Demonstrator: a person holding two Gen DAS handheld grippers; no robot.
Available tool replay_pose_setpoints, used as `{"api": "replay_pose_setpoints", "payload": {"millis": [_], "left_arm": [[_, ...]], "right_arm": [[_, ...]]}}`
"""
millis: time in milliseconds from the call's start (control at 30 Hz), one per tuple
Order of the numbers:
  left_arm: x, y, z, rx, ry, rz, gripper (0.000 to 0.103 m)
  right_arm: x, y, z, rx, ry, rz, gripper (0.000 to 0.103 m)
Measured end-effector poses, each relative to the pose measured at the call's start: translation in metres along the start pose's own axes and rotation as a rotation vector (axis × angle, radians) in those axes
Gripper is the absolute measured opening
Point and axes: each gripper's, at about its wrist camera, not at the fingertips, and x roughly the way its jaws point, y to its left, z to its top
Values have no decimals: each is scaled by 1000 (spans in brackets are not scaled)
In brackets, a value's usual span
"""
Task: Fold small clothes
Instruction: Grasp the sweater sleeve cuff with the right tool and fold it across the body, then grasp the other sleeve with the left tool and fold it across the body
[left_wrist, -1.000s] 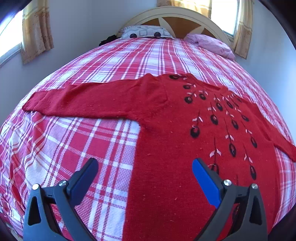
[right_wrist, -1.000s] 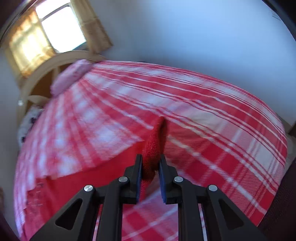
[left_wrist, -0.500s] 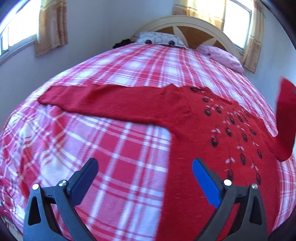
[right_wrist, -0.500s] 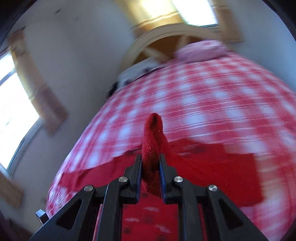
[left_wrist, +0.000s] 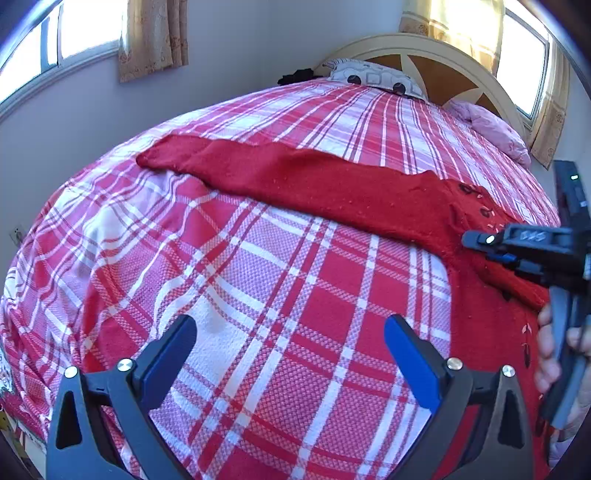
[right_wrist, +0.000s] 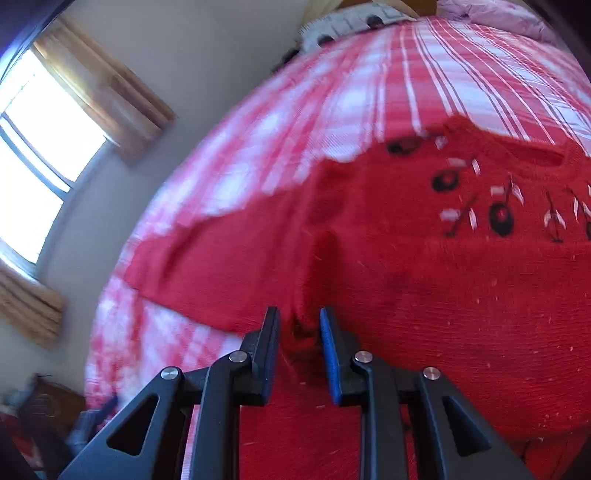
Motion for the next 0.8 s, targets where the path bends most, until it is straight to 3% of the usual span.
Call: {"api": "replay_pose_setpoints", "payload": {"millis": [67,133,300,500,567,600,633,667,733,767,800], "left_arm": [[4,0,-2,8,5,6,103],[8,-2,-2,13,11,4,103],[7,-12,-3,46,-1,-9,103],[9,-35,3,78,-2,-31,103],[8,-44,5,93,-7,-32,103],[8,-47,5,98,-7,-31,103],[9,-50,5,103,-4,-33,103],[10,-53,5,109,2,-33,103],[12,-56,7,114,13,-22,103],[12,-54,9,108,13,-15,103],[12,-50,12,96,6,-6,103]], "right_arm": [[-29,-3,5,4,-73,39,23],[-54,-10,7,-3,-133,-15,23],[-114,-80,5,2,-201,-341,23],[-165,-208,-24,191,-170,-655,23],[-192,-239,-38,263,-260,-496,17],[-199,-247,-41,307,-279,-473,15],[-201,-244,-40,306,-279,-517,15],[-202,-234,-37,272,-259,-701,21],[-201,-213,-35,248,-273,-943,21],[-204,-204,-37,246,-297,-928,21],[-208,-192,-39,232,-331,-802,21]]}}
